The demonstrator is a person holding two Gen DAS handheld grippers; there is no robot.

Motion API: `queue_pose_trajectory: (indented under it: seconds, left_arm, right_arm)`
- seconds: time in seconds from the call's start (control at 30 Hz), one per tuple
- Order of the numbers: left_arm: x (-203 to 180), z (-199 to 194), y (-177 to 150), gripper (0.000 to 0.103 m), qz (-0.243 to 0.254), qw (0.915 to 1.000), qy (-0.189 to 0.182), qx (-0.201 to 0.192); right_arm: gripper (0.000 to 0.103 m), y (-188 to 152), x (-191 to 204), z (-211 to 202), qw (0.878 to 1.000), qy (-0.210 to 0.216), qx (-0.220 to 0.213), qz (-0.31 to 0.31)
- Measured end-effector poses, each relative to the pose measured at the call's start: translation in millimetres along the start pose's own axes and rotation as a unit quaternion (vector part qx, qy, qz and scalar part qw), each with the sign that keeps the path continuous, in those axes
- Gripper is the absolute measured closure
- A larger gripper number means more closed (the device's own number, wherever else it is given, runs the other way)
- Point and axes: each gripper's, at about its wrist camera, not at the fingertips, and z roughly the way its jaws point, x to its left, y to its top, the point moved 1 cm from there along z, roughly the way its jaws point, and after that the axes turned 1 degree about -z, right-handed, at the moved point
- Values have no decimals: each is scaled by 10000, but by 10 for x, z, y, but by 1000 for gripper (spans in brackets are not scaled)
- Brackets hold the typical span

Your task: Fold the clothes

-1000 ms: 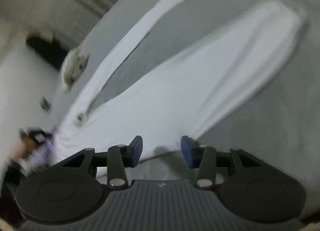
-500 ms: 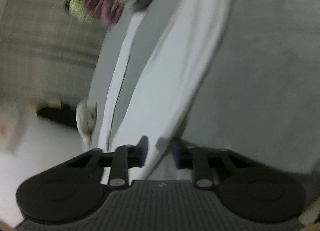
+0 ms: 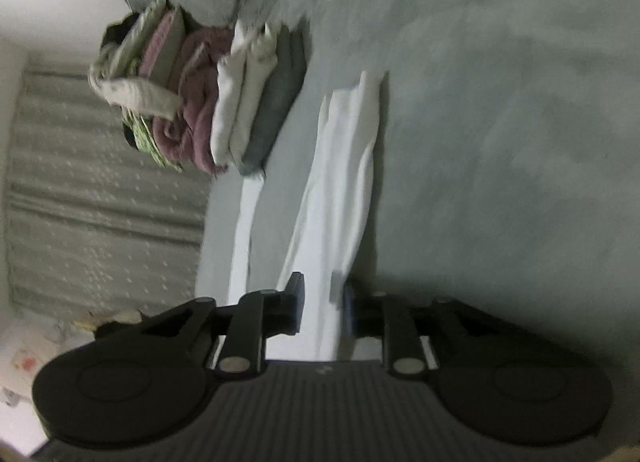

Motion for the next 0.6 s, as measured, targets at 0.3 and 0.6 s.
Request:
queue_pose_trajectory:
  seconds: [0.3, 0.6]
  left_arm:
    - [-121, -29, -123, 101, 91, 9992, 340, -198]
    - [-197, -36, -181, 101, 358, 9968, 587, -415]
  right_arm:
    - [63, 43, 27, -105, 9973, -162, -478, -526]
    - [102, 84, 155, 126, 9786, -854, -649, -1753]
